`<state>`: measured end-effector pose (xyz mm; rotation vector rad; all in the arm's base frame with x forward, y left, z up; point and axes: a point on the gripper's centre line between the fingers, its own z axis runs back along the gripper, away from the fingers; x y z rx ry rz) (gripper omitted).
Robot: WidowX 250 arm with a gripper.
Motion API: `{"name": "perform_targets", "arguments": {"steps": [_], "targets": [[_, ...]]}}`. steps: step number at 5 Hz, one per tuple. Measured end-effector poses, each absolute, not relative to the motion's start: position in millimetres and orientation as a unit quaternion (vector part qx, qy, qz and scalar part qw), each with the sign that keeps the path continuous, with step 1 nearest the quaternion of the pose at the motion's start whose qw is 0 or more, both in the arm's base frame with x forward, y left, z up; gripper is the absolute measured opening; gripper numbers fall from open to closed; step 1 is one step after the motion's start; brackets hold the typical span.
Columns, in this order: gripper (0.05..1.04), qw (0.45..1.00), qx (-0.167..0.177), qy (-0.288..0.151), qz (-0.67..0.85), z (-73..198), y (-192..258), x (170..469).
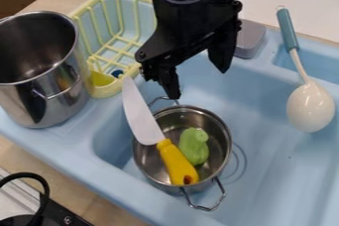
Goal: Put the yellow knife to the left side of the sink
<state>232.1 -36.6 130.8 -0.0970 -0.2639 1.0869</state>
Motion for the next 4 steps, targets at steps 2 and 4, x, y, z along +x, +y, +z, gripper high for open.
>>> {"name": "perform_targets", "arguments": {"steps": [2, 4], "targets": [[0.991, 0.854, -0.022, -0.098, 0.51, 118.3, -37.5, 215.0], [0.991, 0.841, -0.023, -0.118, 0.527, 125.5, -39.3, 191.2]]}}
